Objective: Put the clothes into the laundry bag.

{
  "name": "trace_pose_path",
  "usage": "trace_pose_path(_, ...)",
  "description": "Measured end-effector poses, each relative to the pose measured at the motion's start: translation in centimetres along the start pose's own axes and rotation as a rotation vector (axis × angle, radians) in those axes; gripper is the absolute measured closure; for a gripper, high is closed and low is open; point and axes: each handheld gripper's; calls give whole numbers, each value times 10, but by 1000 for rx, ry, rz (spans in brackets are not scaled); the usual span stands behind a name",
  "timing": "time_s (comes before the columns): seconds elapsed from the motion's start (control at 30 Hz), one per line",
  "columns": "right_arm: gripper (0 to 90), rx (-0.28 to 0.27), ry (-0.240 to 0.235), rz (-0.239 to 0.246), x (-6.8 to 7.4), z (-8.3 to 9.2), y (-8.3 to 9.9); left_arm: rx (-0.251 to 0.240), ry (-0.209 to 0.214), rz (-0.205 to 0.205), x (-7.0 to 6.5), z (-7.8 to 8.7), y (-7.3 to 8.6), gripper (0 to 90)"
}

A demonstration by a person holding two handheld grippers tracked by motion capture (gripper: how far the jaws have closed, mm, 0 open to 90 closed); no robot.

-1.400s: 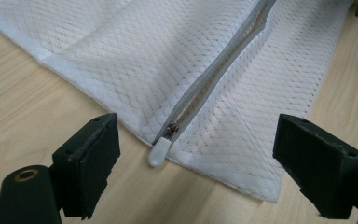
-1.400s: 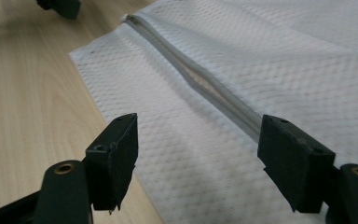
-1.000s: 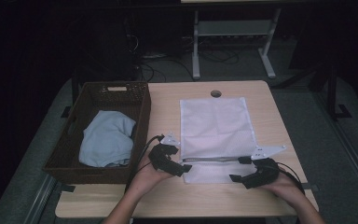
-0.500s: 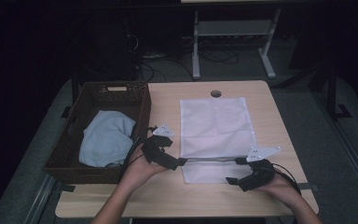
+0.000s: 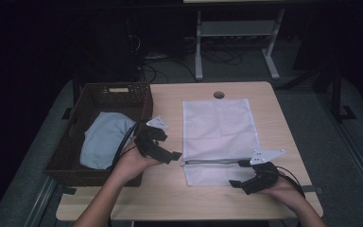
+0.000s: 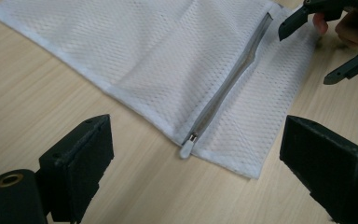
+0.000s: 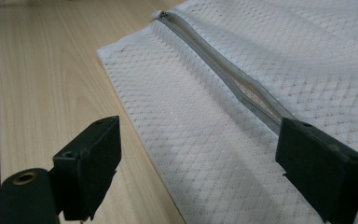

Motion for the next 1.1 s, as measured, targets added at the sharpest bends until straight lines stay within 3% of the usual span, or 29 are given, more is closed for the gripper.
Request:
trace_pose_path(0.13,135,-1,6,0,-1,0,0,7,0,-3,7,7,1,100)
trace_pose_path(0.5,133,-5,6,8,-1,1,1,23,-52,-28,21,30,4,87)
trace_pose_path(0.77,131,-3,6,11,-1,0,1,30,-99,-1,34,48,10,27)
trace_pose_path(1.1,131,-6,3,5,-1,1,1,37,-163,64,54,68,27,0)
Point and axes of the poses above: each handheld gripper's, and its own axes: z roughly backward along the jaws, y roughly out of its underside, x roughly to its left, and after that the axes turned 13 degrees about -z, right-handed
